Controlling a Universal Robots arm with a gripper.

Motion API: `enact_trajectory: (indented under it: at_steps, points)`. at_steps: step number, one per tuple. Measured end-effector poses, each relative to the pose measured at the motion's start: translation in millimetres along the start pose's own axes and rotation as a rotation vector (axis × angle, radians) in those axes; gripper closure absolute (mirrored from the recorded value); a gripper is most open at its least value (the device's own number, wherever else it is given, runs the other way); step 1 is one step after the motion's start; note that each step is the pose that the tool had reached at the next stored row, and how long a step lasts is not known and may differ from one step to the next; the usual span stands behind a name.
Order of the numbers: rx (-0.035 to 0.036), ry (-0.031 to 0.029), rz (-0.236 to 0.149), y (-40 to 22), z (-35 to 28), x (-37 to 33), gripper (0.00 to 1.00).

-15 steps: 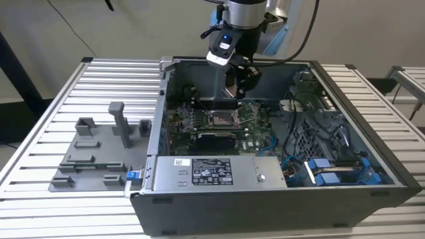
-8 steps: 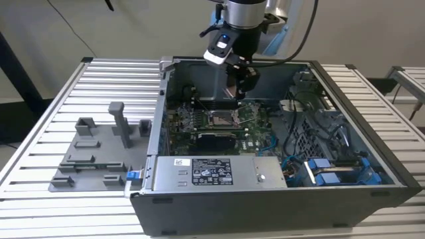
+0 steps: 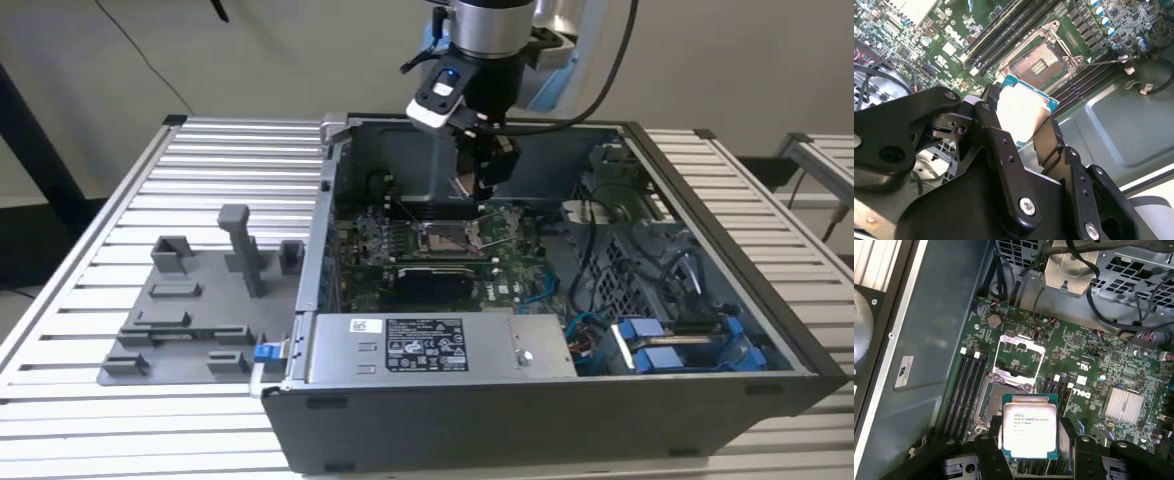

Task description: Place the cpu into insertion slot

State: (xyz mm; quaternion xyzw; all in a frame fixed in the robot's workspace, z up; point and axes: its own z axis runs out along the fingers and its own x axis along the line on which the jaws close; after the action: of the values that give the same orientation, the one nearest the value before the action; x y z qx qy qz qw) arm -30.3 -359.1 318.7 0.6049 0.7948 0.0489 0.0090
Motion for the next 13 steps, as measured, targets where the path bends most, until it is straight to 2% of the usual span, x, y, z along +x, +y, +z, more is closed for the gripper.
enact_trajectory:
  at_steps: [3, 8, 13]
  points:
    - [0.0001, -0.0004, 0.007, 0.0, 1.0, 0.2, 0.46]
    - [0.0064, -0.0017, 0.044, -0.1, 5.3, 1.0, 0.46]
    - [0.0058, -0.0033, 0.065, 0.8, 10.1, 5.7, 0.46]
